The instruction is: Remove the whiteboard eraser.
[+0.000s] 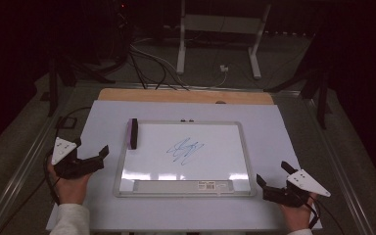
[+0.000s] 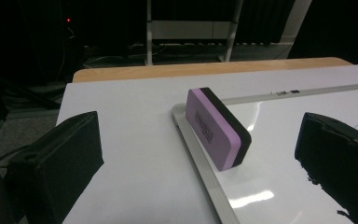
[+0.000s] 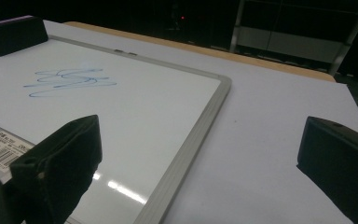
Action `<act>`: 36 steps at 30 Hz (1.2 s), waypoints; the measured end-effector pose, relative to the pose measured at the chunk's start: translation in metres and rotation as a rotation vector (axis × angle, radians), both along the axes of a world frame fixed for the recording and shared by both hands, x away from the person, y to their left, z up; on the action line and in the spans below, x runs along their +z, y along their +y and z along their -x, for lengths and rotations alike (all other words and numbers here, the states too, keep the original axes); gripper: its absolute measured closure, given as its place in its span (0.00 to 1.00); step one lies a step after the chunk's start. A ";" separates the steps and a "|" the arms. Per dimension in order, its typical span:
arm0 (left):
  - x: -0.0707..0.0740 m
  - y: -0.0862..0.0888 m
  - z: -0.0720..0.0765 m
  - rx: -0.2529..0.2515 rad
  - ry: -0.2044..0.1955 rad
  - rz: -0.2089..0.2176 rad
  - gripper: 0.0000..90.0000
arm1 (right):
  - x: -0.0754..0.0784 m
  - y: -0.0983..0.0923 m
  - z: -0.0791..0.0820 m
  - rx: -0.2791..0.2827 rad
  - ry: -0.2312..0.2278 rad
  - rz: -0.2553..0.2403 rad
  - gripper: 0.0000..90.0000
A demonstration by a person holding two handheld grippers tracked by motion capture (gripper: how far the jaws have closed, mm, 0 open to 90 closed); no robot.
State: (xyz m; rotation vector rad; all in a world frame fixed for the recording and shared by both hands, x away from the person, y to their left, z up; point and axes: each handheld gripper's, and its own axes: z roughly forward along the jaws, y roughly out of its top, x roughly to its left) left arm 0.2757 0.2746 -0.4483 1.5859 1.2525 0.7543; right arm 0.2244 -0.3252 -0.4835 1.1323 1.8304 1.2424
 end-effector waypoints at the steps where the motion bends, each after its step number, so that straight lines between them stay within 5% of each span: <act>1: 0.000 0.000 -0.001 0.002 0.000 0.003 0.02 | 0.000 0.000 0.000 0.001 0.000 0.001 0.00; 10: -0.001 -0.002 -0.016 0.009 0.004 0.026 0.02 | 0.001 -0.001 0.001 -0.003 -0.001 -0.001 0.00; 25: -0.010 -0.007 -0.043 0.013 0.064 0.021 0.02 | 0.000 0.000 0.001 0.000 0.001 0.006 0.00; 36: -0.017 -0.015 -0.066 0.005 0.113 -0.030 0.02 | 0.000 0.000 0.001 0.000 -0.001 0.007 0.00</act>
